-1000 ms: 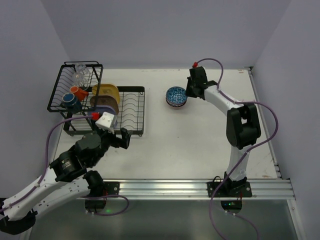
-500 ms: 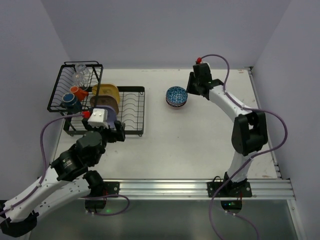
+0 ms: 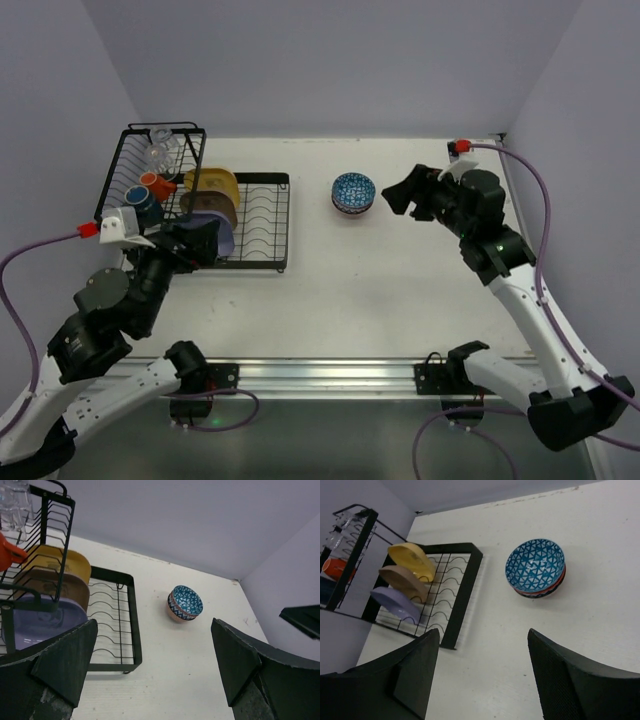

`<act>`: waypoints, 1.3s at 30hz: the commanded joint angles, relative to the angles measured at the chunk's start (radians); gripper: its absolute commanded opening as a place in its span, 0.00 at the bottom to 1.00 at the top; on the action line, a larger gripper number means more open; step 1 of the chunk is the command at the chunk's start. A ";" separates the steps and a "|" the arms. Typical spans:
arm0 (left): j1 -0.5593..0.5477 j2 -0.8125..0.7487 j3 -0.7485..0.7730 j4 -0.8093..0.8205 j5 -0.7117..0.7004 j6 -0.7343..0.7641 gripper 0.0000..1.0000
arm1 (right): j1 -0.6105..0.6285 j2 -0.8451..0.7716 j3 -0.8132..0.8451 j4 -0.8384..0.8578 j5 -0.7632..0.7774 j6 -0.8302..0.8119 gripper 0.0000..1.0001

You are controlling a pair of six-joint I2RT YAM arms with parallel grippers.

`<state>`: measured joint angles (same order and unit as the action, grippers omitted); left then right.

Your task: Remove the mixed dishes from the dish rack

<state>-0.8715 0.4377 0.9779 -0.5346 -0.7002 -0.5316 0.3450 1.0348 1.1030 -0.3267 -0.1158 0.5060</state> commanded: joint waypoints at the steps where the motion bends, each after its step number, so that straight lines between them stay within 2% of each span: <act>1: 0.003 0.163 0.077 -0.005 0.033 -0.019 1.00 | -0.003 -0.097 -0.090 0.018 -0.125 0.031 0.74; 6: 0.002 0.425 0.226 -0.116 -0.050 -0.088 1.00 | -0.003 -0.240 -0.163 -0.015 -0.078 0.023 0.82; 10: 0.000 0.657 0.353 -0.260 -0.211 -0.245 1.00 | -0.003 -0.301 -0.186 -0.034 -0.056 0.025 0.82; 14: 0.000 0.791 0.468 -0.395 -0.312 -0.396 1.00 | -0.003 -0.347 -0.207 -0.046 -0.041 0.029 0.82; 21: 0.000 0.904 0.444 -0.429 -0.445 -0.616 0.99 | -0.003 -0.378 -0.235 -0.057 -0.039 0.034 0.82; 24: 0.002 0.897 0.354 -0.419 -0.498 -0.663 0.97 | -0.003 -0.389 -0.241 -0.074 -0.038 0.026 0.82; 26: 0.008 0.885 0.257 -0.314 -0.507 -0.598 0.96 | -0.003 -0.398 -0.250 -0.078 -0.041 0.025 0.82; 27: 0.009 0.869 0.222 -0.254 -0.509 -0.470 0.96 | -0.003 -0.409 -0.261 -0.078 -0.042 0.026 0.82; 28: 0.011 0.862 0.182 -0.090 -0.507 -0.390 0.96 | -0.003 -0.413 -0.262 -0.078 -0.051 0.026 0.82; 29: 0.022 0.845 0.109 -0.014 -0.487 -0.319 0.96 | -0.003 -0.415 -0.265 -0.077 -0.056 0.031 0.82; 30: 0.026 0.834 0.075 0.061 -0.476 -0.179 0.96 | -0.003 -0.415 -0.270 -0.075 -0.062 0.032 0.82; 31: 0.032 0.823 0.008 0.208 -0.469 -0.121 0.96 | -0.003 -0.412 -0.272 -0.074 -0.076 0.034 0.82; 33: 0.045 0.803 -0.051 0.336 -0.443 0.040 0.96 | -0.003 -0.406 -0.273 -0.074 -0.088 0.035 0.82; 34: 0.066 0.802 -0.074 0.407 -0.432 0.063 0.96 | -0.003 -0.406 -0.272 -0.074 -0.094 0.035 0.81; 39: 0.179 0.849 -0.114 0.427 -0.348 0.091 0.95 | -0.003 -0.412 -0.281 -0.075 -0.096 0.028 0.82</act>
<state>-0.7528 1.2858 0.8738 -0.2806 -1.0695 -0.5358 0.3447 0.6273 0.8295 -0.4061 -0.1844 0.5316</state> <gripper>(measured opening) 0.955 0.815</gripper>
